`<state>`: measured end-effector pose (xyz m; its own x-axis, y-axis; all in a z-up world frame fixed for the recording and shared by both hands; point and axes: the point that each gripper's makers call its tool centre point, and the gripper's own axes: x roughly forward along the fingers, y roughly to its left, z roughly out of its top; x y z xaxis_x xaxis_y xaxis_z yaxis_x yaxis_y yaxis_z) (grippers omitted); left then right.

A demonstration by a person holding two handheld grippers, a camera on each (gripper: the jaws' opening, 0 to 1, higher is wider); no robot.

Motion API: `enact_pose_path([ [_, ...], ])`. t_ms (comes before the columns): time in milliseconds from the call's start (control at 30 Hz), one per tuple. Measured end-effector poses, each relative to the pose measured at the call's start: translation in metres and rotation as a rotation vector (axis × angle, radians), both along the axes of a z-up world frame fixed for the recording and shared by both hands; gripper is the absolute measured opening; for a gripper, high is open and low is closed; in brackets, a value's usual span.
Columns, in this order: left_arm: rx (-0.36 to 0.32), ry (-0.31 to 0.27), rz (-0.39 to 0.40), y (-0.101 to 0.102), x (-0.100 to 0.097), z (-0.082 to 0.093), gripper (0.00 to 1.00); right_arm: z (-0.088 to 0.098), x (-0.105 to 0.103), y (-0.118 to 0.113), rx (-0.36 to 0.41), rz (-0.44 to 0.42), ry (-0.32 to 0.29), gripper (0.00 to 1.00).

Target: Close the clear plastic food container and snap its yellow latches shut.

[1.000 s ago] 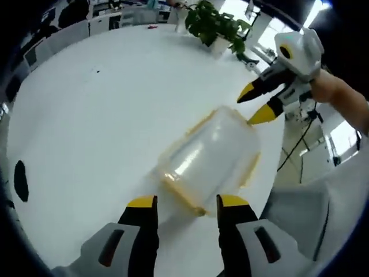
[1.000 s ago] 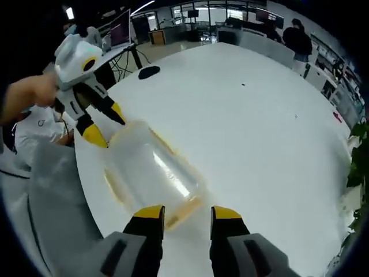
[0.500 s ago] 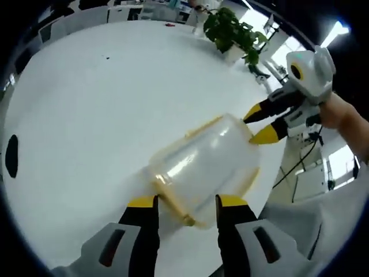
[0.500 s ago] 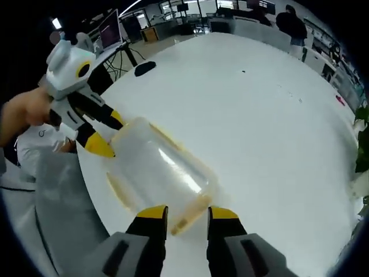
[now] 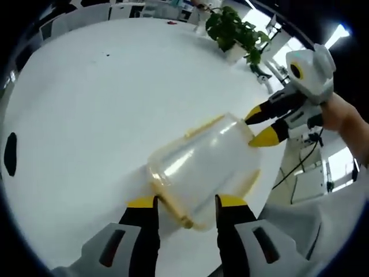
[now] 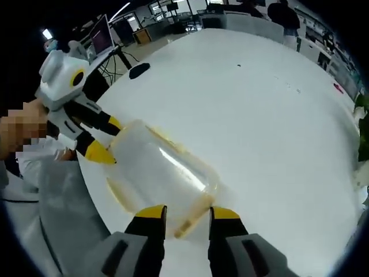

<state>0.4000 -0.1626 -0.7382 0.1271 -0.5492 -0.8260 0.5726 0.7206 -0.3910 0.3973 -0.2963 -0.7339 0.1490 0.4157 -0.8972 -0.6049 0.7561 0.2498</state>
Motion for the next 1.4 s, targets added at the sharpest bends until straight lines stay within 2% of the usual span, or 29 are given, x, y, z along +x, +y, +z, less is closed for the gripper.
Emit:
enact_pose_path([
  [167,-0.013,0.008,0.003,-0.001,0.000,-0.001,0.35,-0.001,0.000,0.001,-0.012,-0.006,-0.002,0.27],
  [233,-0.034,0.023,-0.009,-0.002,-0.002,0.000,0.33,-0.001,0.000,0.003,-0.021,-0.007,0.000,0.28],
  [267,-0.029,0.057,0.029,-0.002,-0.005,-0.003,0.33,-0.001,0.000,0.000,-0.032,-0.004,-0.002,0.28],
  [400,-0.029,0.022,0.008,0.000,-0.004,-0.002,0.33,-0.002,0.001,0.000,-0.018,-0.008,0.001,0.27],
  [500,-0.024,0.029,0.008,-0.003,-0.003,-0.003,0.33,-0.002,0.001,0.001,-0.008,-0.017,0.009,0.26],
  [600,-0.016,0.039,0.006,-0.004,-0.002,-0.004,0.33,-0.004,0.000,0.000,0.039,-0.053,0.067,0.25],
  [633,0.000,0.041,0.007,-0.003,-0.003,-0.005,0.33,-0.004,0.001,0.013,0.133,-0.023,0.078,0.25],
  [667,-0.005,0.040,0.002,-0.005,-0.003,-0.004,0.33,-0.006,-0.005,0.006,0.138,-0.144,0.145,0.25],
  [733,-0.007,0.035,0.007,-0.004,-0.004,-0.005,0.33,-0.008,-0.005,0.002,0.102,-0.061,0.080,0.25],
  [833,-0.016,0.029,0.010,-0.004,-0.003,-0.005,0.34,-0.006,-0.005,0.004,0.101,-0.087,0.076,0.25],
  [1033,-0.026,0.027,0.019,-0.006,-0.003,-0.004,0.34,-0.003,-0.004,0.004,0.067,-0.072,0.058,0.26],
  [1200,-0.033,0.024,0.021,-0.006,-0.002,-0.003,0.35,-0.003,-0.002,0.002,0.072,-0.086,0.051,0.27],
  [1400,-0.048,0.021,0.032,-0.006,-0.003,-0.003,0.36,-0.001,-0.001,0.002,0.039,-0.078,0.014,0.28],
])
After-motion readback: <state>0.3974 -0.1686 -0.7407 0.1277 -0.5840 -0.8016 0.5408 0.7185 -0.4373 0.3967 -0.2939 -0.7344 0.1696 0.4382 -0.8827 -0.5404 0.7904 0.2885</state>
